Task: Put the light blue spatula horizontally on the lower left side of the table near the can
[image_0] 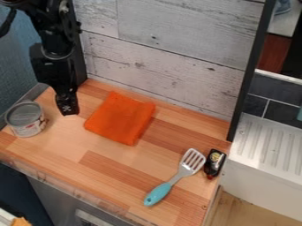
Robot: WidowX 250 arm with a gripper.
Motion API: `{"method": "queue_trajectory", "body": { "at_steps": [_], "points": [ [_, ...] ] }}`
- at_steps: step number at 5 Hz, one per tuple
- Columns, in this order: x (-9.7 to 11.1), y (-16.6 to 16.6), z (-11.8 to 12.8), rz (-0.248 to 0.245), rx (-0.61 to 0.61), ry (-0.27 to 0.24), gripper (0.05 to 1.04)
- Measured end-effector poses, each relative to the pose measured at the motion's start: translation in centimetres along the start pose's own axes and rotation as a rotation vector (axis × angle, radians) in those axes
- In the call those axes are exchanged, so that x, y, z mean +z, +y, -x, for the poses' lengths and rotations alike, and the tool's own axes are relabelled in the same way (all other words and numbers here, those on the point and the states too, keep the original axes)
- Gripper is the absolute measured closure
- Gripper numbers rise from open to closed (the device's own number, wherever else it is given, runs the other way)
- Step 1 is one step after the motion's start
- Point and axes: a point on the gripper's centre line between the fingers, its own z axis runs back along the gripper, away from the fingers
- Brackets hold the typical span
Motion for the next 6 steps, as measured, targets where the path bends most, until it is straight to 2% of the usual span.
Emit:
{"method": "queue_trajectory", "body": {
  "at_steps": [1,2,3,4,5,6],
  "points": [
    [-0.8,0.6,0.1,-0.030,0.009,-0.011,0.083],
    [-0.7,2.9,1.4,-0.078,0.089,-0.085,0.083],
    [-0.4,4.7,2.8,-0.109,0.148,-0.078,0.083],
    [-0.5,7.6,5.2,-0.150,0.219,-0.048,0.083],
    [-0.6,10.0,7.5,-0.229,0.325,0.000,0.083],
    [-1.3,12.1,9.2,-0.311,0.387,-0.003,0.083]
  ]
}}
